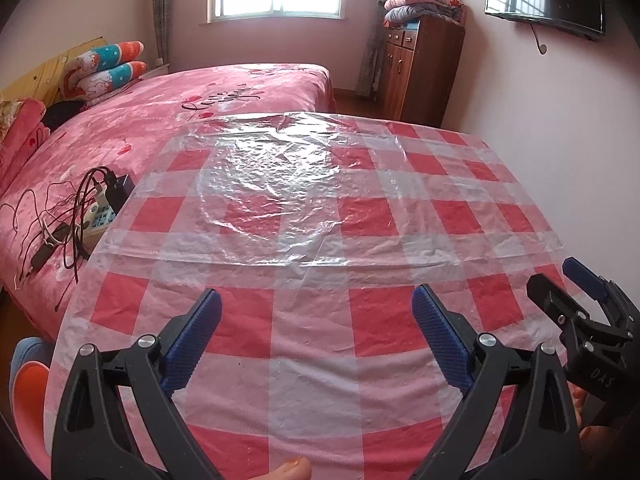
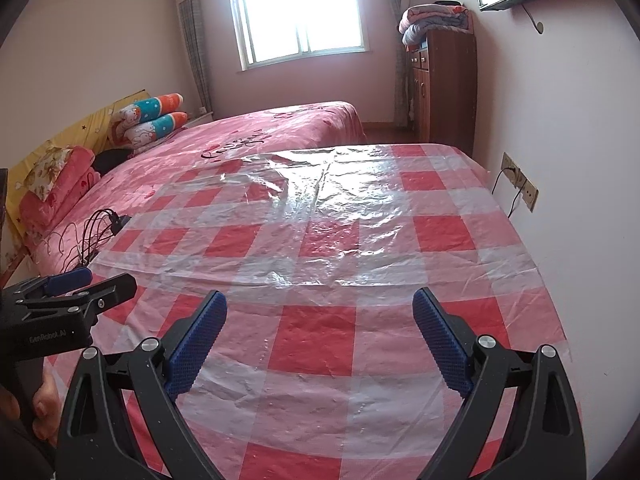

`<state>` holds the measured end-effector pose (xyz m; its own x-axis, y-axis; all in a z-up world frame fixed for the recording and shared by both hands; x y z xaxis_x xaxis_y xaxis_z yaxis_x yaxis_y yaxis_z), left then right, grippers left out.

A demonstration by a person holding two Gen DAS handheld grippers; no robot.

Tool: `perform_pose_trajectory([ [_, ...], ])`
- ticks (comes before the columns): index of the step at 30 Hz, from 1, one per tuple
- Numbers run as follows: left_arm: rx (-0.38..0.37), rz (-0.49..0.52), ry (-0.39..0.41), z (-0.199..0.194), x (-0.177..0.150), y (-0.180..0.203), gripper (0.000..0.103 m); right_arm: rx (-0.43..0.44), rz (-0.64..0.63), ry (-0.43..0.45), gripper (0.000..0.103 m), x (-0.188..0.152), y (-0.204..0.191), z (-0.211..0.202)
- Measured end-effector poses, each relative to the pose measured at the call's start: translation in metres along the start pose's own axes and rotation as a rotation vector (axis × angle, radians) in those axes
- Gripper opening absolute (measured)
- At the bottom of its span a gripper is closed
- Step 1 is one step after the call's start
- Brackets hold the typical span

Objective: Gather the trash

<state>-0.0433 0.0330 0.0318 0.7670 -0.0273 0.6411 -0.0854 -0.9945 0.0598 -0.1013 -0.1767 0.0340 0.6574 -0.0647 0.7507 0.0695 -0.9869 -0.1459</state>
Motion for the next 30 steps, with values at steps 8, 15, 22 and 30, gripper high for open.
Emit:
perform_pose_trajectory([
  [8,0.0,0.0,0.0,0.001,0.0,0.002,0.096,-0.002,0.0,0.0,0.093,-0.001,0.0,0.0],
  [15,-0.031,-0.028,-0.001,0.005,0.002,-0.002,0.096,0.003,0.002,-0.009,0.093,0.0,0.0,0.0],
  [22,-0.042,-0.029,-0.032,0.02,0.003,-0.004,0.096,0.008,0.011,-0.042,0.093,0.002,0.003,0.008],
  [30,-0.025,-0.064,-0.136,0.062,0.004,-0.003,0.096,-0.016,0.051,-0.15,0.095,0.002,0.015,0.032],
])
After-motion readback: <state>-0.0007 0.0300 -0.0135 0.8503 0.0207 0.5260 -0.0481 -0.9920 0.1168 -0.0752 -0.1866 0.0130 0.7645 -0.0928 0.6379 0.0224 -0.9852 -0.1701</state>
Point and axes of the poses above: each gripper's, at about its wrist camera, not at the fingertips, and z roughly the way its jaws point, y to its right, x to its top, the point moved 2 cm from there along z, roughly the way its jaws point, and after that the axes turned 4 degrees about -y, right-handed, at the moved point
